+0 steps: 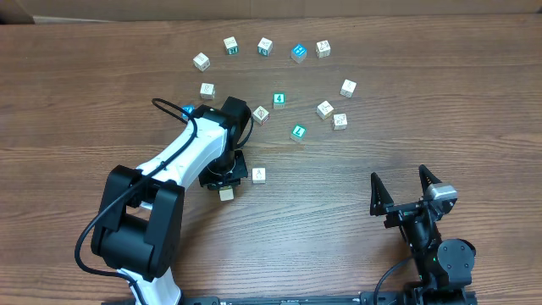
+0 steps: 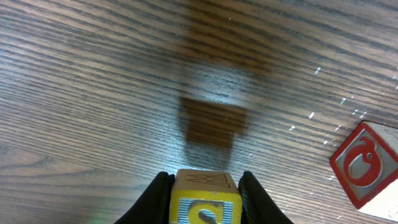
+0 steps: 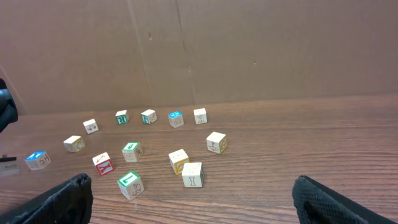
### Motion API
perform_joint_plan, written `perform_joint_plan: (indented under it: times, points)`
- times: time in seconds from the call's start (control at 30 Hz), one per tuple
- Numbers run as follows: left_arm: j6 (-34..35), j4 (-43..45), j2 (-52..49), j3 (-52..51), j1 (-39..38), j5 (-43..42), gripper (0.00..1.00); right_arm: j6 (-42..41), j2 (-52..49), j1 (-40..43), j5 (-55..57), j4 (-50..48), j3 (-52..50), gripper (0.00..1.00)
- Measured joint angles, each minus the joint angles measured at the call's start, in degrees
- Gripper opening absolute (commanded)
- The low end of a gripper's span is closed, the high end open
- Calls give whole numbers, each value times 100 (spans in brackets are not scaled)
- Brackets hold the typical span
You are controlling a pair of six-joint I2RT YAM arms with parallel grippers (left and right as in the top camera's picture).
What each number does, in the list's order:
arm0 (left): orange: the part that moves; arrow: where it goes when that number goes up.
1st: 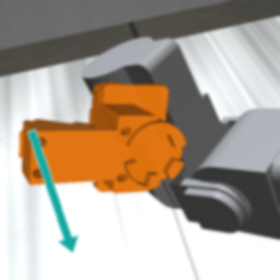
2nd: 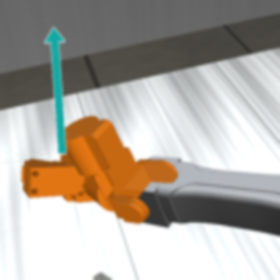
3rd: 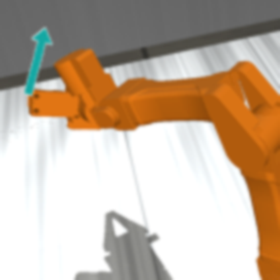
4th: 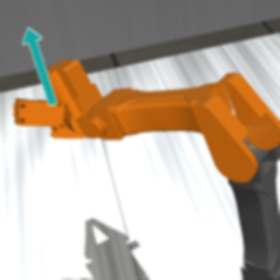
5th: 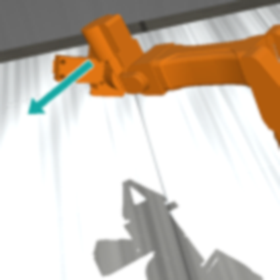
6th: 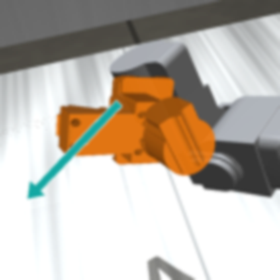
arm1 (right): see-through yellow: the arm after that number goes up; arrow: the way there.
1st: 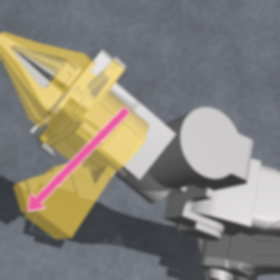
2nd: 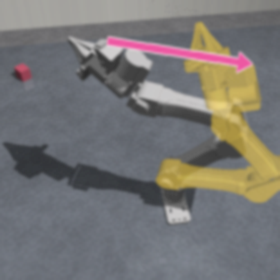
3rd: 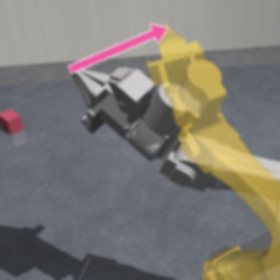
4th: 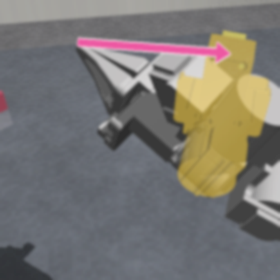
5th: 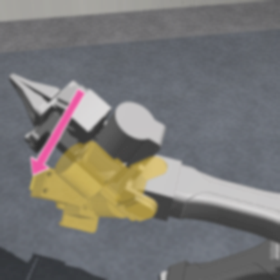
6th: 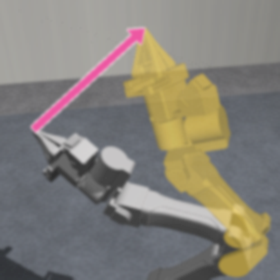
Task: Form a horizontal line
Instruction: 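Lower the yellow S block onto the table beside the M block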
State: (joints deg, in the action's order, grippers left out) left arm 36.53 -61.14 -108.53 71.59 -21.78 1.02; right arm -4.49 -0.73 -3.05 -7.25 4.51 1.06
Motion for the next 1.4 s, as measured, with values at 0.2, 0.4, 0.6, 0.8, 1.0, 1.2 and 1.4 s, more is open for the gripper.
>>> perform_joint_plan:
  times: [0.2, 0.4, 0.6, 0.8, 1.0, 1.2, 1.4]
  points:
    - [0, 260, 0, 0, 0, -2, 4, -2, 0, 0, 2, -2, 0, 100]
    - [2, 573, 0, -20, 0, -13, 5, 0, 0, 0, 0, 0, 0, 100]
    - [2, 756, 0, -76, 0, -20, 22, -2, 0, 0, 0, 2, 0, 100]
    - [0, 761, 0, -81, 0, -22, 35, 0, 0, 0, 2, 0, 0, 100]
    - [0, 758, 0, -81, 0, -35, 41, -2, 0, 0, 2, 2, 0, 100]
    - [0, 754, 0, -81, 0, -42, 46, -2, 0, 0, 0, 0, 0, 100]
    - [0, 732, 0, -81, 0, -190, 45, 0, 0, 0, 0, -4, 0, 100]
